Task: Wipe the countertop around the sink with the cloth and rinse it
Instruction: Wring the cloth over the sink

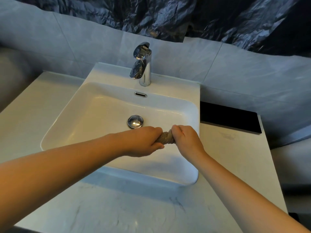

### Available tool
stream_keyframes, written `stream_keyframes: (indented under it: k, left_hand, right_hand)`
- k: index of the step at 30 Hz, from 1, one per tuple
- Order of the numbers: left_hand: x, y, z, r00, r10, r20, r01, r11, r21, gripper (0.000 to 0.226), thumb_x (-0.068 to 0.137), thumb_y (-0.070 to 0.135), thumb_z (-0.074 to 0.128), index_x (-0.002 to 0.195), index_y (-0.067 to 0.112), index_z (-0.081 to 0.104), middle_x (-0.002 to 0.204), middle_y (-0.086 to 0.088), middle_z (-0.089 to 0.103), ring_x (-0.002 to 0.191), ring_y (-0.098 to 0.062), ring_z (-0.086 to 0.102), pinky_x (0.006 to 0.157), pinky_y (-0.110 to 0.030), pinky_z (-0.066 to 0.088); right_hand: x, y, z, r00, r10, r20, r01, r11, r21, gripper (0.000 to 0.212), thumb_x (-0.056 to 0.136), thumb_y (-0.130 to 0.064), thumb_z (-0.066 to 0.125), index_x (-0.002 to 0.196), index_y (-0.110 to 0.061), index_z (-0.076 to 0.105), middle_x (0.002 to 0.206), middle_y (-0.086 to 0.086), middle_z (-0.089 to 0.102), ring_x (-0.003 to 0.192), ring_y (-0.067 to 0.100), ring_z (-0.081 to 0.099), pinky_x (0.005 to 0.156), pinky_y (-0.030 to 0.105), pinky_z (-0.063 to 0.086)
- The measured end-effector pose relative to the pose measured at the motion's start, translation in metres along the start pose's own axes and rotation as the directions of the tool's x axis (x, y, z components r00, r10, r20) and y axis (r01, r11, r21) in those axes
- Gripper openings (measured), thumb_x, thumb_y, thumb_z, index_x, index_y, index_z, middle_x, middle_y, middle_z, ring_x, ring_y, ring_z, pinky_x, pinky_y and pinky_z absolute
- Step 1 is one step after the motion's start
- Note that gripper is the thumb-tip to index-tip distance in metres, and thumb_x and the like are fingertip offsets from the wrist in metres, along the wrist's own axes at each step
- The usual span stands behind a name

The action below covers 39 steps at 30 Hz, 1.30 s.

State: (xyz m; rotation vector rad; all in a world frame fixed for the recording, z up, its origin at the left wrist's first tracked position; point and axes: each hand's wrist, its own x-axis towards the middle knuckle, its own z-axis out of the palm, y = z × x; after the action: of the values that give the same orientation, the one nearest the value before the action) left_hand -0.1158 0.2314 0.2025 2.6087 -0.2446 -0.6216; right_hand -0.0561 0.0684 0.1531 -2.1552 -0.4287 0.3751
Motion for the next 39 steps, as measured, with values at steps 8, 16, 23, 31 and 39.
stream_keyframes:
  k: [8, 16, 23, 31, 39]
  left_hand:
    - [0.016, -0.021, 0.023, 0.974, 0.175, -0.146, -0.121, 0.939, 0.322, 0.025, 0.098, 0.037, 0.042, 0.106, 0.013, 0.045, 0.085, -0.003, 0.057, 0.060, -0.014, 0.044, 0.054, -0.025, 0.029]
    - [0.016, -0.026, 0.030, 0.955, 0.211, -0.207, -0.125, 0.923, 0.363, 0.029, 0.099, 0.038, 0.039, 0.108, 0.011, 0.044, 0.087, -0.008, 0.060, 0.058, -0.017, 0.045, 0.051, -0.027, 0.030]
    - [-0.005, -0.025, 0.035, 0.959, -0.037, -0.281, -0.046, 0.957, -0.285, 0.026, 0.093, 0.039, 0.052, 0.095, 0.014, 0.053, 0.081, -0.006, 0.058, 0.068, -0.022, 0.055, 0.059, -0.035, 0.044]
    - [-0.032, -0.008, 0.057, 0.913, 0.038, -0.406, -0.197, 0.913, -0.358, 0.017, 0.093, 0.034, 0.053, 0.098, 0.021, 0.063, 0.085, 0.002, 0.055, 0.081, -0.010, 0.049, 0.067, -0.027, 0.043]
    - [-0.057, 0.018, 0.077, 0.972, -0.107, -0.208, -0.047, 0.781, -0.622, 0.026, 0.098, 0.026, 0.043, 0.078, 0.016, 0.056, 0.072, -0.001, 0.058, 0.059, -0.001, 0.056, 0.060, -0.018, 0.046]
  right_hand:
    - [0.007, -0.005, 0.003, 0.799, 0.515, 0.309, -0.554, 0.831, 0.046, 0.033, 0.091, -0.029, 0.028, 0.072, -0.009, 0.047, 0.042, -0.002, 0.032, 0.039, 0.014, 0.022, 0.039, 0.018, 0.021]
    - [0.008, -0.008, -0.002, 0.671, 0.590, 0.448, -0.699, 0.705, 0.119, 0.030, 0.090, -0.029, 0.029, 0.074, -0.010, 0.046, 0.051, 0.000, 0.033, 0.039, 0.011, 0.020, 0.037, 0.017, 0.018]
    - [-0.018, -0.013, -0.001, 0.949, 0.313, -0.049, -0.277, 0.894, 0.353, 0.023, 0.094, -0.025, 0.053, 0.115, -0.017, 0.050, 0.102, 0.005, 0.060, 0.080, 0.015, 0.067, 0.073, 0.027, 0.057]
    - [-0.076, -0.015, 0.015, 0.825, 0.554, 0.107, -0.389, 0.420, 0.820, 0.037, 0.085, -0.027, 0.069, 0.100, 0.007, 0.066, 0.088, 0.014, 0.071, 0.085, 0.017, 0.069, 0.083, 0.026, 0.057]
    - [-0.116, -0.011, 0.008, 0.831, 0.535, -0.153, -0.079, 0.386, 0.919, 0.022, 0.085, -0.001, 0.063, 0.106, 0.002, 0.063, 0.102, 0.016, 0.070, 0.094, 0.023, 0.067, 0.083, 0.033, 0.056]
